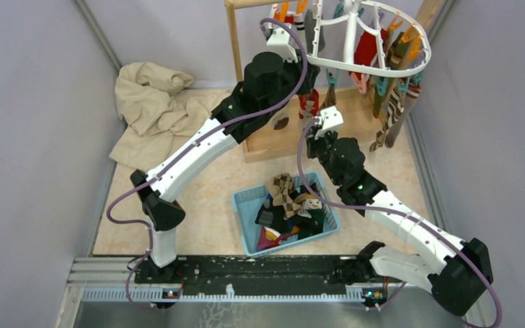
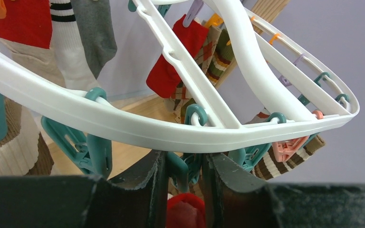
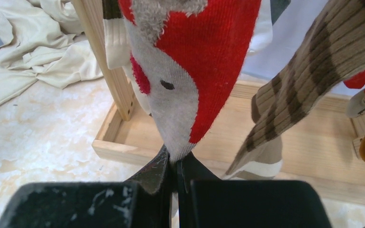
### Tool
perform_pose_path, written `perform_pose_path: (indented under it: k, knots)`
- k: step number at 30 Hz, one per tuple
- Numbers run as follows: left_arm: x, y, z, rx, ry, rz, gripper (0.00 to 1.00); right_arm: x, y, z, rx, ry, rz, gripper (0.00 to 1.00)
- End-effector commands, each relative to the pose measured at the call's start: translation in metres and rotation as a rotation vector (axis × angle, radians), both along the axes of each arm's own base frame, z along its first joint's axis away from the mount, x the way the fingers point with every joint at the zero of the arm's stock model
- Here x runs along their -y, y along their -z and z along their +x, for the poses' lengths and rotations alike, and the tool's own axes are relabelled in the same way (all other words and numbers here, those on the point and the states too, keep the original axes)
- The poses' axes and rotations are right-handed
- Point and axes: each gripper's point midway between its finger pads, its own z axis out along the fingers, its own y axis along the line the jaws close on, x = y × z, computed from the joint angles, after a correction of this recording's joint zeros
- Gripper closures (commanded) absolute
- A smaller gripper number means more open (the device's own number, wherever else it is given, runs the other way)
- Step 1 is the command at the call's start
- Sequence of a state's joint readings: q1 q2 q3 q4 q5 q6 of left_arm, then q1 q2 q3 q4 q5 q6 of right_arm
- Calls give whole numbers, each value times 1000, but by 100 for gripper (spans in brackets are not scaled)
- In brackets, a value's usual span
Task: Remove the socks clipped to the hanger
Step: Remove the sock from the hanger, then place the sock in the bin.
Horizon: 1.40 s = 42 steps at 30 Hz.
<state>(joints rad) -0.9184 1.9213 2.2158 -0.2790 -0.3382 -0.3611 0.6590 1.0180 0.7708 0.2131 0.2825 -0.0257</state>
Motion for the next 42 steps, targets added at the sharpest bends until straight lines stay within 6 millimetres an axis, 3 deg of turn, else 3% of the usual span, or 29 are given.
perform_pose_path:
  k: [1,14,17,24,28,34,42]
  knots:
    - [0,-17,1,36,10,-29,85,-3,-15,-16,10,-41,80,100]
    - [-2,-12,0,30,8,-23,83,8,-7,-59,-88,-113,142,100]
    - [-3,-10,0,31,8,-20,81,4,4,-71,-160,-159,140,100]
    - [-3,-3,-4,27,28,-10,67,-8,30,-96,-317,-252,157,100]
    - [-4,4,-8,19,40,-6,54,-12,32,-108,-369,-304,159,100]
    - [-9,11,-17,15,64,3,36,-20,27,-122,-424,-368,181,100]
    - [-22,14,-29,11,79,24,29,-18,6,-145,-460,-439,168,100]
